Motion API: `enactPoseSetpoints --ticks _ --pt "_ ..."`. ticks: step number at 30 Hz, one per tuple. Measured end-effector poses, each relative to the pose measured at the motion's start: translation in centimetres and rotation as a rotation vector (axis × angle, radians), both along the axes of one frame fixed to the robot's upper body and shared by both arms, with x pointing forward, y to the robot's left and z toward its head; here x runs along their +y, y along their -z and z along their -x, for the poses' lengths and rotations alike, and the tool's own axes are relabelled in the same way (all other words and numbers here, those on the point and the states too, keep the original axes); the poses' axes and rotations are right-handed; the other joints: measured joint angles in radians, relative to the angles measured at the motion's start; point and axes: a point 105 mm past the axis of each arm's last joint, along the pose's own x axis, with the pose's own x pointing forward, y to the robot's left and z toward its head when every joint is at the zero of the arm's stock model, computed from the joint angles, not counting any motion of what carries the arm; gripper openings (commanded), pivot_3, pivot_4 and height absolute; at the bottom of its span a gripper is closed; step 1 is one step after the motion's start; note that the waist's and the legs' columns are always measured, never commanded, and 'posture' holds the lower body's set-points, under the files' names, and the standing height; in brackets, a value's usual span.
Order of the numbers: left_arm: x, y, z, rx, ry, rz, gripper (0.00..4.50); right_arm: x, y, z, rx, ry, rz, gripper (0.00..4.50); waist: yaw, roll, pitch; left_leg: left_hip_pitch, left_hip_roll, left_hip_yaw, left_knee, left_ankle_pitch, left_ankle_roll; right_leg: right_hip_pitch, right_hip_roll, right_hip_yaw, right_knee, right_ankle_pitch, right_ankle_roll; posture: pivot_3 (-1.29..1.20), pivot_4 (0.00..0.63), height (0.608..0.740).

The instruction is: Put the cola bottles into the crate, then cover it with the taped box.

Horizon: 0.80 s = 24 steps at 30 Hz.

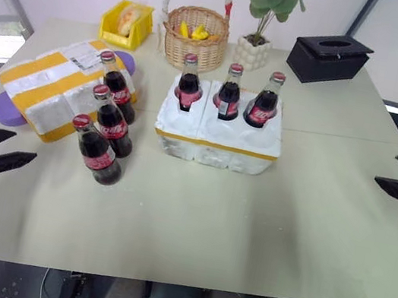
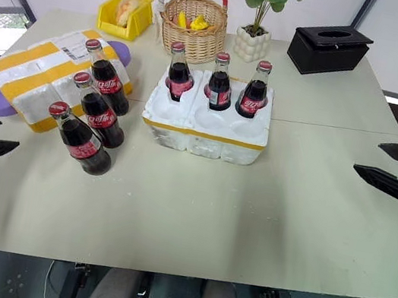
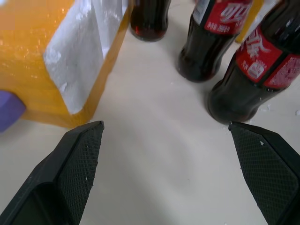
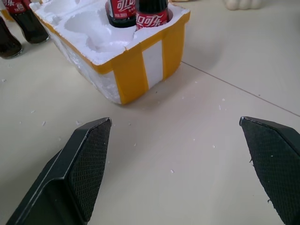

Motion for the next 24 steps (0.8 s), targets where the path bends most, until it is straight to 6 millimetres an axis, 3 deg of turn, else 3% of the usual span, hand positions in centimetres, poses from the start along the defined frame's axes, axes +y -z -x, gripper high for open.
enactPoseSetpoints --ticks 10,20,24 --pt "-2.2 0.7 0.6 0.051 0.123 -0.011 4.46 1.1 -0.2 -0.1 0.012 -0.076 0.015 4.50 -0.002 -0.001 0.000 0.000 0.001 0.001 0.000 0.000 0.000 -0.001 0.002 0.001 0.001 0.000 0.000 0.00 0.150 0.740" --pt "-7.4 -0.6 1.6 0.033 0.375 -0.047 4.46 8.4 -3.3 2.0 0.042 -0.437 -0.030 4.50 -0.001 -0.001 0.000 0.001 0.005 0.002 0.001 0.000 0.000 -0.001 0.005 0.002 0.002 0.000 0.000 0.00 0.150 0.740" --pt "-8.5 -0.6 1.6 0.015 0.400 -0.044 4.46 10.1 -3.9 2.2 0.041 -0.496 -0.043 4.50 0.000 -0.001 0.000 0.001 0.005 0.003 0.001 0.000 0.000 -0.002 0.005 0.002 0.001 0.001 -0.001 0.00 0.150 0.740"
